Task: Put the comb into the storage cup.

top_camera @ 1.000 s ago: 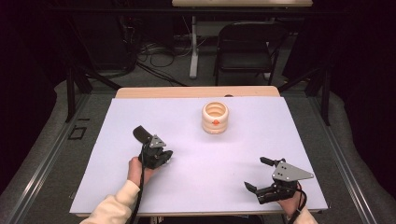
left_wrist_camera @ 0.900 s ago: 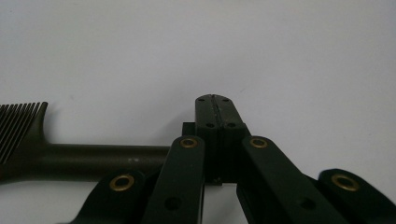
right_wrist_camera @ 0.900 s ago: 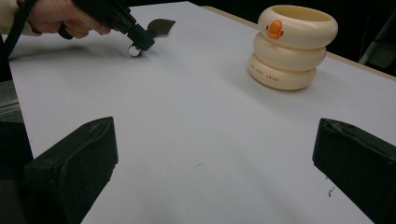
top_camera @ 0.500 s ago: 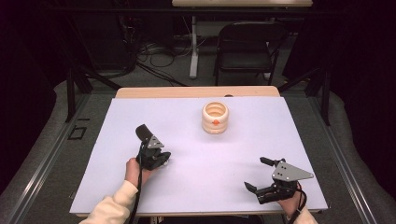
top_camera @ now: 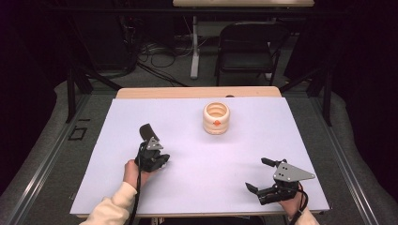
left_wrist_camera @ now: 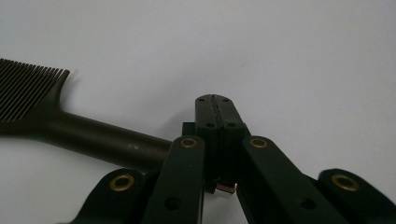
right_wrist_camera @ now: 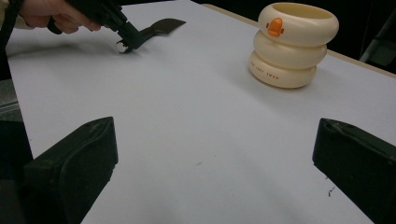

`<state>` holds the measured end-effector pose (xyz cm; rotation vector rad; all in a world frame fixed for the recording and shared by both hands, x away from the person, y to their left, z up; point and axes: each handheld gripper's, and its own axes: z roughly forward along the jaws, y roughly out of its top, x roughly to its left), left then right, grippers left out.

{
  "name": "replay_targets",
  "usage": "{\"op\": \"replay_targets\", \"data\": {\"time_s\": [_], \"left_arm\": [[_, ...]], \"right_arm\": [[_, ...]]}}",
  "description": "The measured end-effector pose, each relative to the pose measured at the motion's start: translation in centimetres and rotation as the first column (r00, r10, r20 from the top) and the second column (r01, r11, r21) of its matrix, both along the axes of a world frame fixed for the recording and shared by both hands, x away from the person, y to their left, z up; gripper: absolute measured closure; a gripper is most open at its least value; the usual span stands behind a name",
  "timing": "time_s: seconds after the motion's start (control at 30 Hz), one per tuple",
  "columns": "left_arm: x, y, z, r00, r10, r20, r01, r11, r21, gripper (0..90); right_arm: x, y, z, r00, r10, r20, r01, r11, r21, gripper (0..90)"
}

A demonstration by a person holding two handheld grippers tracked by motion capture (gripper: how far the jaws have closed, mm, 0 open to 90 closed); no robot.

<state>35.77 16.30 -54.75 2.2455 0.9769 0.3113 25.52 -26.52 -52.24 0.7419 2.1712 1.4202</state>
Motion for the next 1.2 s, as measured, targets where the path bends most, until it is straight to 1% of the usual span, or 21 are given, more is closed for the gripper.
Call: {"op": "replay_targets", "data": {"time_s": [0.1,0.3,0.33,0.4,0.53,0.6,0.63,1.2], "left_arm": [[0.0,0.1,0.0,1.0000,0.002,-0.006,-0.002,1.0000,0.004,90.0],[-0.1,0.5,0.2,0.9996,0.021,-0.019,-0.021,0.9998,0.007,90.0],[-0.2,0.7,0.2,0.9993,0.026,-0.028,-0.026,0.9997,0.004,90.0],[-0.2,0.9,0.2,0.9991,0.029,-0.032,-0.029,0.9996,0.008,90.0],[-0.2,1.5,0.3,0.9977,0.039,-0.055,-0.038,0.9992,0.015,90.0],[-0.2,1.6,0.3,0.9974,0.040,-0.059,-0.039,0.9991,0.015,90.0],[-0.2,1.6,0.3,0.9975,0.045,-0.055,-0.044,0.9989,0.015,90.0],[0.1,2.3,0.3,0.9950,0.060,-0.080,-0.057,0.9976,0.040,90.0]], "right_arm": [[0.0,0.0,0.0,1.0000,0.001,0.000,-0.001,1.000,-0.001,0.0],[0.0,0.0,0.0,1.0000,0.001,0.000,-0.001,1.000,0.000,0.0],[0.0,0.0,0.0,1.0000,0.001,0.000,-0.001,1.000,-0.001,0.0],[0.0,0.0,0.0,1.0000,0.002,0.002,-0.002,1.000,-0.003,0.0],[0.1,0.1,0.0,1.0000,0.002,0.000,-0.002,1.000,-0.006,0.0],[0.1,0.1,-0.1,1.0000,0.001,0.001,-0.001,1.000,-0.006,0.0],[0.0,0.1,0.0,1.0000,0.002,-0.001,-0.002,1.000,-0.011,0.0],[0.0,0.2,-0.1,1.0000,0.003,-0.006,-0.004,1.000,-0.016,0.0]]}}
